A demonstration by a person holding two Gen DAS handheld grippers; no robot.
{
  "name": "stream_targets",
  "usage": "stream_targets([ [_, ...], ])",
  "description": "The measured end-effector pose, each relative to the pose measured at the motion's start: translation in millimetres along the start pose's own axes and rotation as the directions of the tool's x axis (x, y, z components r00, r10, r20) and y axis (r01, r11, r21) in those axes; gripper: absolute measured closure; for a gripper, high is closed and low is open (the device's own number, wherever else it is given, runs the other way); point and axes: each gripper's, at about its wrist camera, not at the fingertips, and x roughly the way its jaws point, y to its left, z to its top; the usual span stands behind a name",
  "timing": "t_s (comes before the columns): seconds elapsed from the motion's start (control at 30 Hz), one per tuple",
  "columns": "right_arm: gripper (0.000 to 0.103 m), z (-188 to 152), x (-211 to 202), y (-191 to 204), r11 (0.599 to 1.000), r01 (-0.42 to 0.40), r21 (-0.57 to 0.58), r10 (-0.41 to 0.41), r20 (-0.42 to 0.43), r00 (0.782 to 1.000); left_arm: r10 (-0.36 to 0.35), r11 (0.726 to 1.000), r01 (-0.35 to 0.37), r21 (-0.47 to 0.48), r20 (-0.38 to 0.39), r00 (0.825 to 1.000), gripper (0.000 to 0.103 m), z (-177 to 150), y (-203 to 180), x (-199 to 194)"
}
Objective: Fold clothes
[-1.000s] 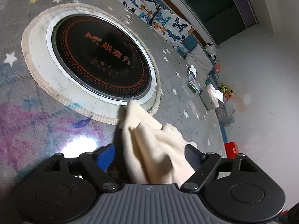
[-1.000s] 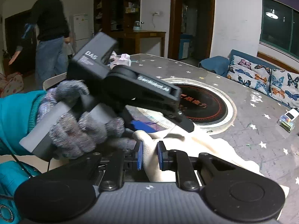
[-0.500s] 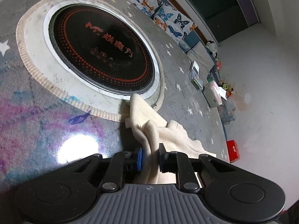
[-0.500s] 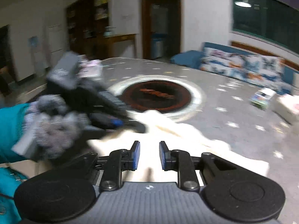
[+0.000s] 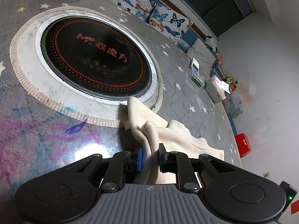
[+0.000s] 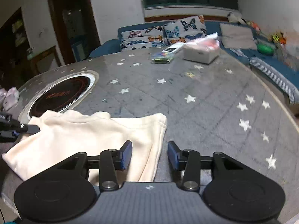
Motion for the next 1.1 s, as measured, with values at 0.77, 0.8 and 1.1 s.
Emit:
stream_targets([
  [0.77, 0.092, 37.0, -37.9, -21.7, 0.998, 0.06, -0.002, -0.059, 0.18, 0.982, -0.059, 0.967, 0.052, 0.25, 0.019, 0.998, 0.088, 20.6, -95.2, 38.7],
  [0.8, 0.092, 39.4, -38.9, -25.9, 0.997, 0.074, -0.002, -0.073, 0.186, 0.98, -0.065, 0.964, 0.059, 0.26, 0.017, 0.998, 0.089, 20.6, -101.5, 44.2],
  [1.1, 0.092, 58.0, -42.1, -62.9, 0.977, 0.211, 0.002, -0.207, 0.218, 0.954, -0.111, 0.937, 0.11, 0.331, -0.016, 0.994, 0.089, 17.9, -151.8, 96.0],
])
